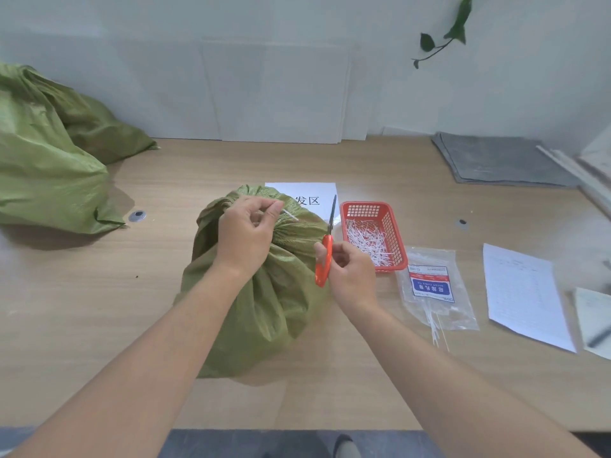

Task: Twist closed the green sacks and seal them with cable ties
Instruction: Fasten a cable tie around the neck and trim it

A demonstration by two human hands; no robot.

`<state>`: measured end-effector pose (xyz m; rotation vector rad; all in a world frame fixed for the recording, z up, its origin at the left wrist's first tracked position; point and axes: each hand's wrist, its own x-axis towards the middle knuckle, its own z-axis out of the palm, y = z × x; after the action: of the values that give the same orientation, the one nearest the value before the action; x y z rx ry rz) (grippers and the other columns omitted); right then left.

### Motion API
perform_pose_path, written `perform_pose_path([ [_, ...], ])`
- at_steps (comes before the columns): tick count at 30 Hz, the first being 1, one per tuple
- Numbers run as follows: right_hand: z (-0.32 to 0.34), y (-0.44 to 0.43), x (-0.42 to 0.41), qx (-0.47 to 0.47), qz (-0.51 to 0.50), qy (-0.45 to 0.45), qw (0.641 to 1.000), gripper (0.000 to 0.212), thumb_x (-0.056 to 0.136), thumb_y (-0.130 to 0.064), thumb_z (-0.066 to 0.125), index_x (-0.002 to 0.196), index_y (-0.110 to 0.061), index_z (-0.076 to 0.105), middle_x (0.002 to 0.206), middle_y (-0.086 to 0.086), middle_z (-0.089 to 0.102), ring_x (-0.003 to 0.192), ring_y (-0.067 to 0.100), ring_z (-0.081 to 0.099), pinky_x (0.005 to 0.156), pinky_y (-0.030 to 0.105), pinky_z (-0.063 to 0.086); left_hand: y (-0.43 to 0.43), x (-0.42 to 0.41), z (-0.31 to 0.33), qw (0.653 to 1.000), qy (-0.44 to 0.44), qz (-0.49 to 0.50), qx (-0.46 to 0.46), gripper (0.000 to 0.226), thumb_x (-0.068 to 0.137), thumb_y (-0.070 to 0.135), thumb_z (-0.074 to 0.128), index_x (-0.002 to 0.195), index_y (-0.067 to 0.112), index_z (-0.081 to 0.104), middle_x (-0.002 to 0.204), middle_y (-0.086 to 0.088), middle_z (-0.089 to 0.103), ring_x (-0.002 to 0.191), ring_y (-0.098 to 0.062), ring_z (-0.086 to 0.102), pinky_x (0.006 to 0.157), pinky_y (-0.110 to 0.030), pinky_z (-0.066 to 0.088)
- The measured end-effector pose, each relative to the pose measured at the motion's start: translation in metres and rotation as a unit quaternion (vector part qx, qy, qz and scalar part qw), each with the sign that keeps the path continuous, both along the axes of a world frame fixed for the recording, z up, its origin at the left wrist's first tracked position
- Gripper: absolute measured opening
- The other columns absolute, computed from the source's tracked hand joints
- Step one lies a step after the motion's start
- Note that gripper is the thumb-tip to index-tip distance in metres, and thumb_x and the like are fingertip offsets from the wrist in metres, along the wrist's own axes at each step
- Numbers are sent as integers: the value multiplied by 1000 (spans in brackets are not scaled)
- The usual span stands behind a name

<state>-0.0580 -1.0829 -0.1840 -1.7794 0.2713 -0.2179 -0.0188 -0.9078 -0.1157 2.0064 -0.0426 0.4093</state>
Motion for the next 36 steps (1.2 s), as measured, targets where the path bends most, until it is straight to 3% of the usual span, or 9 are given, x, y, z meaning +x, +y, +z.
perform_pose_path([
  [8,-16,-50,-9,20,-34,25,999,22,87,-40,81,89,-19,75,78,3,75,70,14,69,64,32,57,-58,8,-12,998,39,-37,-25,16,95,30,72,97,17,78,80,5,70,63,-2,62,66,-14,49],
  [11,-23,-70,-11,43,-33,36,998,22,85,-34,84,93,-15,75,79,8,75,70,14,67,65,47,62,-81,14,-21,997,58,-45,-30,19,96,31,71,97,15,79,82,7,71,72,-7,66,73,-17,51],
  [14,-31,-90,-13,59,-38,38,997,20,84,-28,86,93,-14,75,80,11,75,69,17,67,62,53,60,-104,20,-31,995,81,-48,-41,20,95,32,71,100,15,80,87,7,75,77,-6,70,74,-18,53],
  [19,-51,-124,-15,48,-49,64,996,19,82,-32,87,89,-20,74,76,5,73,67,19,69,65,51,61,-143,34,-49,990,121,-39,-55,16,93,33,73,95,19,80,77,7,74,69,-11,67,77,-34,58],
  [23,-68,-147,-14,47,-54,91,993,19,82,-33,87,87,-22,74,74,2,73,68,22,71,67,50,61,-174,49,-63,983,167,-33,-72,10,92,36,74,84,30,75,76,7,72,76,-17,68,81,-38,59],
  [25,-76,-160,-10,53,-54,102,992,19,81,-34,87,87,-23,74,75,2,73,69,25,71,66,50,61,-189,54,-72,981,178,-24,-76,9,93,35,73,89,27,76,81,3,73,78,-17,69,80,-35,59],
  [28,-86,-176,-5,60,-50,115,990,18,81,-34,87,84,-25,73,73,1,72,63,16,69,65,48,61,-209,61,-87,980,186,-24,-74,10,95,32,70,90,27,76,90,-3,76,78,-14,70,72,-26,61],
  [32,-102,-194,0,70,-50,133,987,19,80,-32,88,86,-23,73,76,4,73,67,17,69,66,49,61,-229,74,-108,969,227,-17,-93,18,97,33,66,97,20,79,89,-1,78,75,-16,72,79,-43,64],
  [36,-124,-210,0,60,-41,162,984,22,79,-35,89,87,-22,74,76,-1,73,70,18,70,70,45,61,-248,84,-131,959,257,10,-115,19,100,32,63,101,18,76,87,2,73,73,-12,67,77,-42,64],
])
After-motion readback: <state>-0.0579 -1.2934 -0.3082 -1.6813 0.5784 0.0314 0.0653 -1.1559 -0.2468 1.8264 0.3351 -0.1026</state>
